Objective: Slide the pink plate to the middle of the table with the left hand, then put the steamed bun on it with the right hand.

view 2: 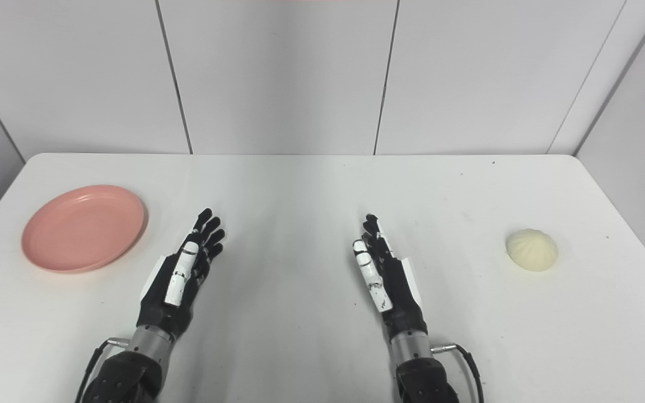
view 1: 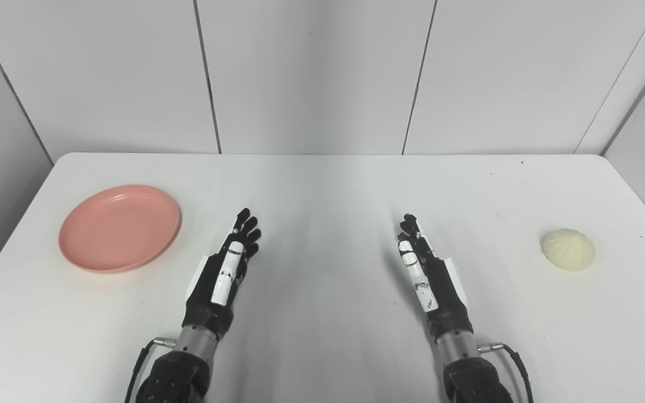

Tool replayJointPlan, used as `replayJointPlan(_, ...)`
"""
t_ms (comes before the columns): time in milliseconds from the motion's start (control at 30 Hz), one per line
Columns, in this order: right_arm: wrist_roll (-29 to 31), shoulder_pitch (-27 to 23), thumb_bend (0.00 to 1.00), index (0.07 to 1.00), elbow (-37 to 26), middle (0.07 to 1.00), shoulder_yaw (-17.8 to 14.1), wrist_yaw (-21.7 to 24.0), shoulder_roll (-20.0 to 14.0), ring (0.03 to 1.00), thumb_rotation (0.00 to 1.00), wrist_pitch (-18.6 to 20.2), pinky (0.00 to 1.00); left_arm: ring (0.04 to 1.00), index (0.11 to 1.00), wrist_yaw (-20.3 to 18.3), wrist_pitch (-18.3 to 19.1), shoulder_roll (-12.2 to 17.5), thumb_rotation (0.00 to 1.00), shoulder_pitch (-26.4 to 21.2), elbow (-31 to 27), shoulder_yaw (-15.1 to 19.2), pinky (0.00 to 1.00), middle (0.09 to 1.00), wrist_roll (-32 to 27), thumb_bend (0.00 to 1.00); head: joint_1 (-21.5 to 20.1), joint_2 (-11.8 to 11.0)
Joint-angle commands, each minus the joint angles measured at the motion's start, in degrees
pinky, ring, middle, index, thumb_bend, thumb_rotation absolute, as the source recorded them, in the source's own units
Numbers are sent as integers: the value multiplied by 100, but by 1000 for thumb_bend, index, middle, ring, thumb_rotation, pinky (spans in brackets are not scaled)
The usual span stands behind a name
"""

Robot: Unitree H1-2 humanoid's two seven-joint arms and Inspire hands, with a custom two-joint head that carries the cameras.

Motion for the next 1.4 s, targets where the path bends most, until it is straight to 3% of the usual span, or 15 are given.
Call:
replayJointPlan(0,27,-25,276,964,12,954,73,103,23,929,1000,-30,918,975,1000,16,145,43,1000,186,398,12,983,990,22,374,15,11)
replayJointPlan(800,53,-8,272,962,-3,954,60,104,8,927,1000,-25,916,973,1000,10,158,28,1000,187,389,-2,984,989,12,372,91,-17)
replayJointPlan(1067,378,-7,269,981,111,969,-78,305,-273,949,1000,-229,951,977,1000,182,-107,-194,1000,54,810,-141,992,991,225,370,1256,-268)
replayJointPlan(1233,558,-50,189,986,229,967,-169,410,-435,950,1000,-392,957,982,1000,308,-312,-370,1000,-78,1143,-164,989,994,337,362,1601,-374)
replayJointPlan(1367,719,-56,164,996,212,978,-238,462,-424,963,1000,-370,980,981,1000,373,-413,-422,1000,-140,1289,-179,976,992,402,345,1649,-403)
